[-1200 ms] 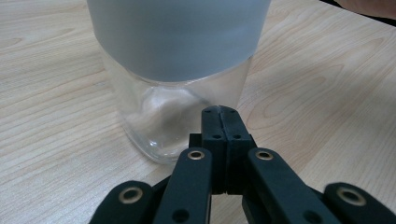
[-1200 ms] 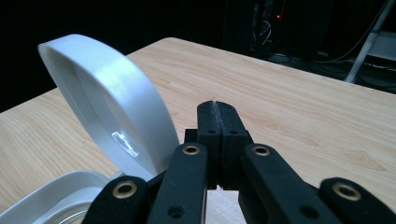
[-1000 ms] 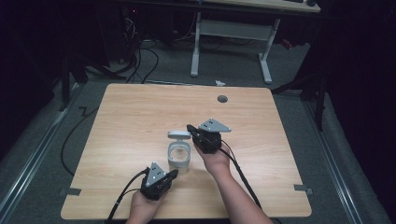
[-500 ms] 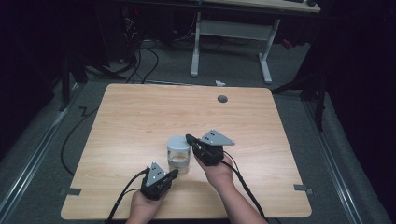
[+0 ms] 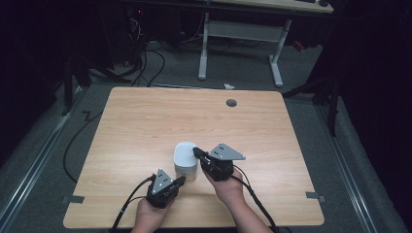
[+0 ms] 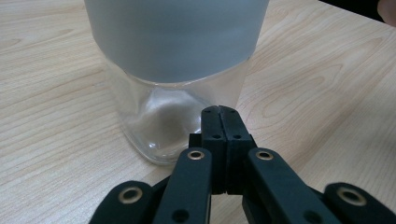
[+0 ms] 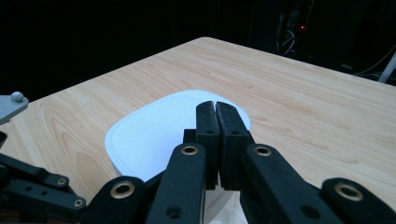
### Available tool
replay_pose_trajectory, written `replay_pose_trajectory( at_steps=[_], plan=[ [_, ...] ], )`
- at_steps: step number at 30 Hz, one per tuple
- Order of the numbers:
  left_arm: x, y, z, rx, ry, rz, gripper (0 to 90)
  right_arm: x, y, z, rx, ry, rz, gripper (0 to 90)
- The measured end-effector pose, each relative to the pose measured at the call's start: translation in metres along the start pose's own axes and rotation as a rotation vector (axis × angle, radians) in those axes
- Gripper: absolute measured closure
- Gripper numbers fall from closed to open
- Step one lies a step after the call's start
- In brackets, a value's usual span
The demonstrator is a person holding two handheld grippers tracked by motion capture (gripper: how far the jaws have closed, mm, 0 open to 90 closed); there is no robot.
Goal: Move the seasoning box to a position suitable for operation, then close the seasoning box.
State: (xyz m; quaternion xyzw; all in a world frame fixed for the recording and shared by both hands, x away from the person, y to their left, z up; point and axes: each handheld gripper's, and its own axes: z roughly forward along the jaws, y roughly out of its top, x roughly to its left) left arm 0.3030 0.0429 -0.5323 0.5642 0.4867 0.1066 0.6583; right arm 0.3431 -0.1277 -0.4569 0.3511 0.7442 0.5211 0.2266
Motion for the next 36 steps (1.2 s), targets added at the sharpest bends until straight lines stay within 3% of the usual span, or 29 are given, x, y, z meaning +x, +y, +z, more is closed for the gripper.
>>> replay_pose_trajectory(
  at_steps=[11, 17, 22, 25, 33, 36],
  plan=[
    [0.000, 0.001, -0.002, -0.011, -0.008, -0.002, 88.6, 0.000, -0.002, -0.007, -0.009, -0.003, 0.003, 87.0],
    [-0.004, 0.008, -0.010, -0.004, -0.039, -0.011, 87.1, -0.007, -0.006, -0.014, -0.003, -0.021, 0.016, 85.7],
    [0.002, 0.019, -0.025, 0.032, -0.043, 0.076, 85.4, -0.018, -0.014, -0.023, -0.001, -0.063, 0.031, 85.6],
    [0.011, 0.026, -0.031, 0.046, -0.025, 0.112, 83.6, -0.027, -0.018, -0.030, 0.013, -0.086, 0.043, 85.5],
    [0.040, 0.050, -0.040, -0.002, 0.054, 0.070, 77.9, -0.055, -0.030, -0.048, 0.045, -0.160, 0.067, 80.9],
    [0.053, 0.053, -0.044, -0.002, 0.109, 0.094, 75.4, -0.068, -0.038, -0.056, 0.059, -0.204, 0.090, 79.6]
  ],
)
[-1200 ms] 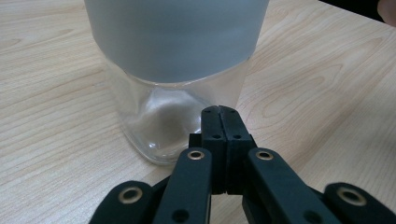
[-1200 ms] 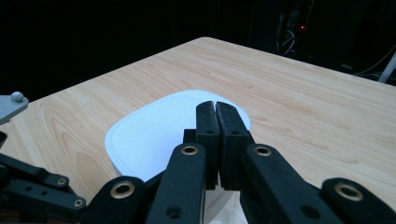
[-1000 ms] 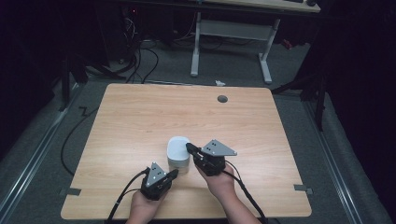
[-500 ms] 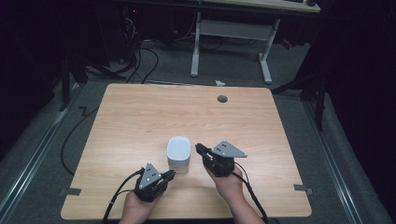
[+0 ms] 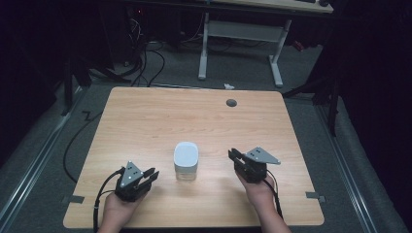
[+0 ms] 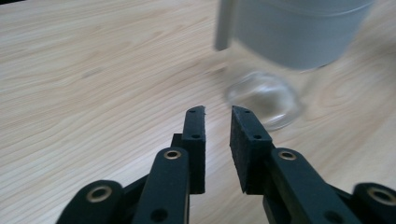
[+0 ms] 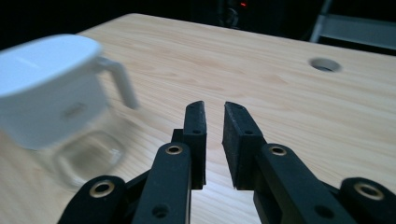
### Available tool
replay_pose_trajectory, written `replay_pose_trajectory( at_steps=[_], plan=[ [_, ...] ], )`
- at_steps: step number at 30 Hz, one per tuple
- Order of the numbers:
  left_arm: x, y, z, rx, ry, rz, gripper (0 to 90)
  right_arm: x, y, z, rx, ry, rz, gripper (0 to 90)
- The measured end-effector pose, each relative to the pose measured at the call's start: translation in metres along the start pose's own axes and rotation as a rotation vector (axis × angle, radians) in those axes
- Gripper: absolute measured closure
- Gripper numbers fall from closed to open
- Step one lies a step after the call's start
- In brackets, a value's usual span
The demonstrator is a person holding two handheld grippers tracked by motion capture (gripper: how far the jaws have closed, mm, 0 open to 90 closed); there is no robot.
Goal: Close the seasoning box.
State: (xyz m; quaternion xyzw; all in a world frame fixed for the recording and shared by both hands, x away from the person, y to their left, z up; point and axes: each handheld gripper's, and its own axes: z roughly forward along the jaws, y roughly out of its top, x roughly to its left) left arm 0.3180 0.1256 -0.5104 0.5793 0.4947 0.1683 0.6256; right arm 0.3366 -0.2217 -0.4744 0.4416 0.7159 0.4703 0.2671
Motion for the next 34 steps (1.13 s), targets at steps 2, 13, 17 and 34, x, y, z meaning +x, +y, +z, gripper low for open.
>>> replay_pose_trajectory(
  at_steps=[2, 13, 17, 34],
  plan=[
    [0.010, 0.003, -0.003, -0.009, 0.038, 0.014, 73.8, -0.012, -0.006, -0.004, 0.007, -0.029, 0.018, 78.9],
    [0.067, 0.023, -0.022, -0.142, 0.201, -0.151, 60.5, -0.060, -0.064, -0.062, -0.060, -0.178, 0.113, 70.7],
    [0.053, 0.016, -0.014, -0.132, 0.193, -0.111, 58.5, -0.064, -0.074, -0.071, -0.035, -0.159, 0.128, 64.6],
    [0.042, 0.006, -0.009, -0.097, 0.177, -0.058, 59.7, -0.063, -0.077, -0.063, 0.006, -0.135, 0.135, 60.9]
  ],
)
